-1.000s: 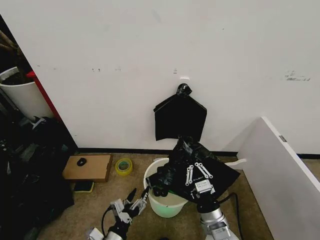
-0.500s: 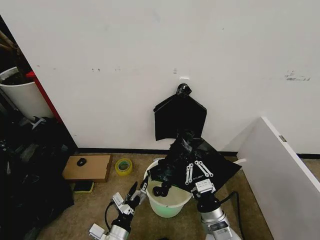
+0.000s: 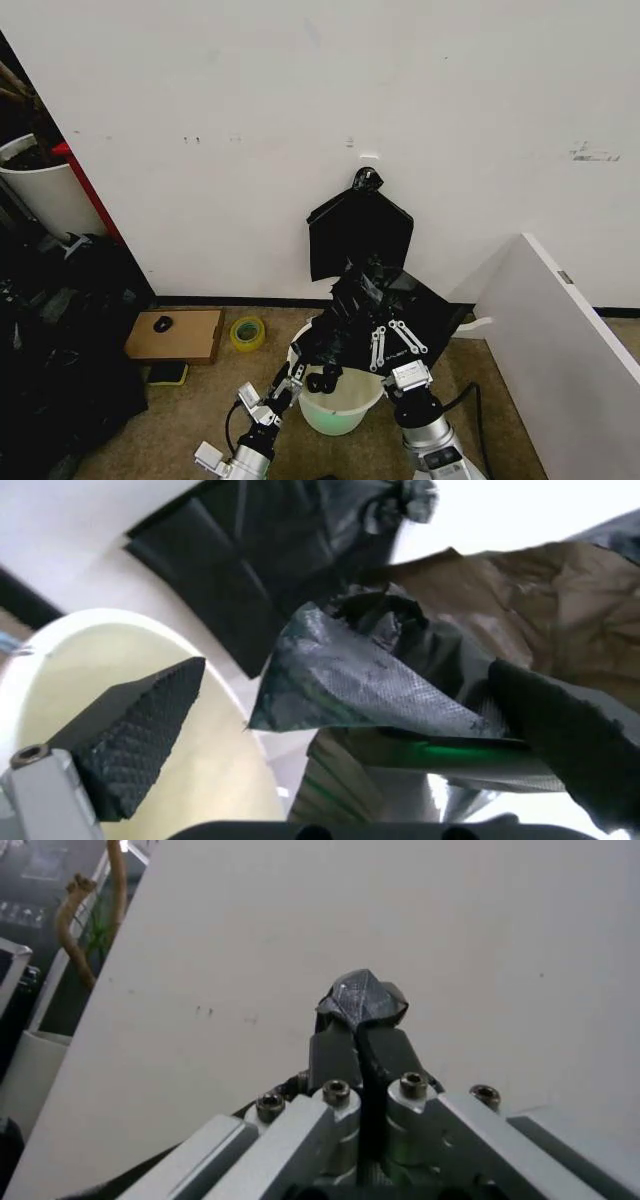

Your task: Place the garbage bag over the trash bin.

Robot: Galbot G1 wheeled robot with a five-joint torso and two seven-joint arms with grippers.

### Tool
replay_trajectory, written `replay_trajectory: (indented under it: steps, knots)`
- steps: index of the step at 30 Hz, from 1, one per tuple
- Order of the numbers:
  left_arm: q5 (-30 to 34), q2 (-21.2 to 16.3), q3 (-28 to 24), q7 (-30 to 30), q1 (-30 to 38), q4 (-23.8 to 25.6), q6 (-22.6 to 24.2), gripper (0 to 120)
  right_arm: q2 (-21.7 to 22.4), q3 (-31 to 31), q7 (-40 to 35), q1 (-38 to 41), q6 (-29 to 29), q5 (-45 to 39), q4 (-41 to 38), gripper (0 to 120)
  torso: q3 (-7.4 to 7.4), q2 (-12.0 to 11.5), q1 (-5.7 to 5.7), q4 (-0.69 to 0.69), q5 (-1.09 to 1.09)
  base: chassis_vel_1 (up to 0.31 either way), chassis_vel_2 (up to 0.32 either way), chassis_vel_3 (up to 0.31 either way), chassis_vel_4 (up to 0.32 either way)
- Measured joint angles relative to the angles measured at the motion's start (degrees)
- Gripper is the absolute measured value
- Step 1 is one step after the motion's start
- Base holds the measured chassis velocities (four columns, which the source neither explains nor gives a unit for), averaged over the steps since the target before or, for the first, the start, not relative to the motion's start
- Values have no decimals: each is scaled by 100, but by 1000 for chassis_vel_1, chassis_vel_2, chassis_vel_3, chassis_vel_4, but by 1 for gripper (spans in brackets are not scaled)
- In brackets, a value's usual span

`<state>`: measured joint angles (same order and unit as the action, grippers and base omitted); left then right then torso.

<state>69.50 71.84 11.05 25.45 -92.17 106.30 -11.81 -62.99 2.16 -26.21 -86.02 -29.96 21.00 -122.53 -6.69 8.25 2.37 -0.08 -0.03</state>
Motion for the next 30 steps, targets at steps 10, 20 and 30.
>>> replay_trajectory:
  steps: [10,20,30]
  knots:
    - [-76,69,2,503,15,-165,135,100,-13,-7,78,-163,-67,143,-222,0,0,0,0,0,0,0,0,0,0]
    - [-87,65,69,1306,-44,-220,370,82,-37,-42,231,-454,-232,274,-634,0,0,0,0,0,0,0,0,0,0]
    - [-105,24,101,1629,-22,-294,502,48,-34,-44,337,-508,-318,341,-754,0,0,0,0,0,0,0,0,0,0]
